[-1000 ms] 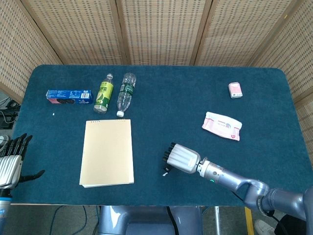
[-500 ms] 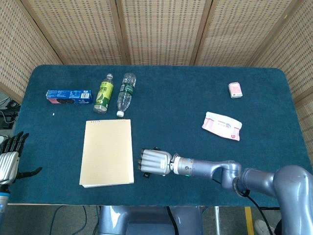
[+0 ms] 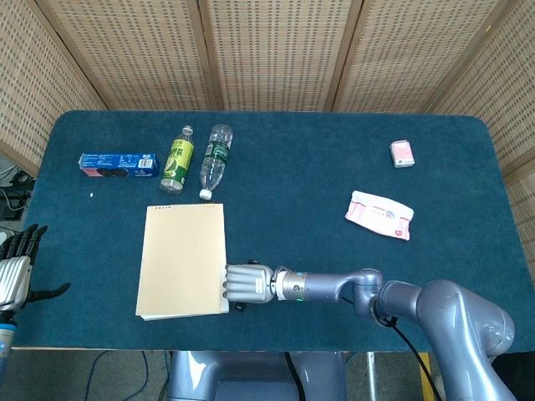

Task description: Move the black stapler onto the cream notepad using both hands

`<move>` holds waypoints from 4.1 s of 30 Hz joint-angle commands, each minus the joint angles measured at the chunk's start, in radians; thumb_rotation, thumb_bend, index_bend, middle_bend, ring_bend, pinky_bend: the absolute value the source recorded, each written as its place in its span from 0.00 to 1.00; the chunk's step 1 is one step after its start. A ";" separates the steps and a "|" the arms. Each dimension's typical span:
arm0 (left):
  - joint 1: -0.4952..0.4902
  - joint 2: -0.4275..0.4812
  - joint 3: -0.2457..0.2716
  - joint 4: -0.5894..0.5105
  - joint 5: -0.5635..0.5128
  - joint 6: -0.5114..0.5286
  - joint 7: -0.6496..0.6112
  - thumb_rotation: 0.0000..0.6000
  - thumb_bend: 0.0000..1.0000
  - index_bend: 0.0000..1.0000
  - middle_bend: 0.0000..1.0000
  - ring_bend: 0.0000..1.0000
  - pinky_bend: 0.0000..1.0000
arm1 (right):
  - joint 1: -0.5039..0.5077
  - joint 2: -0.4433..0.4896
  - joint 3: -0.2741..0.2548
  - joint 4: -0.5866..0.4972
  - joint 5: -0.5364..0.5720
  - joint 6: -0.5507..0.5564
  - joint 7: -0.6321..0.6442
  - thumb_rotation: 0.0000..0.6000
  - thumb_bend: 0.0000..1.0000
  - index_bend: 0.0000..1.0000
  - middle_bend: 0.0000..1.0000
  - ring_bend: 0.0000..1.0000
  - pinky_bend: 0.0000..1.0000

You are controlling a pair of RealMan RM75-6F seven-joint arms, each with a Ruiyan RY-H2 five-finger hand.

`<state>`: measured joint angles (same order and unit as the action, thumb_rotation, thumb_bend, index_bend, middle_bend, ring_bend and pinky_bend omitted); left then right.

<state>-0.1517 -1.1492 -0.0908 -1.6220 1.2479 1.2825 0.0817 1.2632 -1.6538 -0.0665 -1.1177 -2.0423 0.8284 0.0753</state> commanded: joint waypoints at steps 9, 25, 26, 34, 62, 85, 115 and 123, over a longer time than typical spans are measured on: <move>0.000 0.001 0.004 0.002 0.004 0.005 -0.002 1.00 0.00 0.00 0.00 0.00 0.00 | -0.006 -0.051 -0.077 0.107 -0.005 0.051 0.011 1.00 0.68 0.60 0.61 0.57 0.52; -0.001 -0.001 0.011 -0.004 0.014 0.012 0.003 1.00 0.00 0.00 0.00 0.00 0.00 | -0.046 -0.026 -0.082 0.158 0.002 0.185 -0.106 1.00 0.00 0.00 0.03 0.11 0.08; -0.001 -0.001 0.011 -0.005 0.015 0.013 0.002 1.00 0.00 0.00 0.00 0.00 0.00 | -0.049 -0.019 -0.082 0.152 0.003 0.191 -0.114 1.00 0.00 0.00 0.03 0.11 0.07; 0.002 0.004 0.021 -0.013 0.045 0.024 -0.008 1.00 0.00 0.00 0.00 0.00 0.00 | -0.158 0.121 -0.091 0.086 0.051 0.311 -0.173 1.00 0.00 0.00 0.03 0.11 0.03; -0.132 -0.079 0.068 0.087 0.511 0.106 0.018 1.00 0.00 0.00 0.00 0.00 0.00 | -0.920 0.430 -0.027 -0.379 0.641 0.699 -0.146 1.00 0.00 0.00 0.00 0.00 0.00; -0.723 -0.352 0.134 0.548 1.037 -0.142 -0.082 1.00 0.26 0.16 0.08 0.11 0.06 | -1.004 0.479 0.045 -0.426 0.636 0.701 -0.139 1.00 0.00 0.00 0.00 0.00 0.00; -0.909 -0.617 0.282 0.881 0.935 -0.150 -0.162 1.00 0.41 0.25 0.15 0.20 0.15 | -1.041 0.485 0.133 -0.396 0.660 0.606 -0.105 1.00 0.00 0.00 0.00 0.00 0.00; -0.917 -0.664 0.312 0.925 0.910 -0.152 -0.170 1.00 0.41 0.27 0.16 0.21 0.17 | -1.047 0.485 0.143 -0.393 0.657 0.594 -0.098 1.00 0.00 0.00 0.00 0.00 0.00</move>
<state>-1.0681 -1.8079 0.2178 -0.7017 2.1621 1.1313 -0.0862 0.2168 -1.1685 0.0764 -1.5108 -1.3853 1.4229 -0.0233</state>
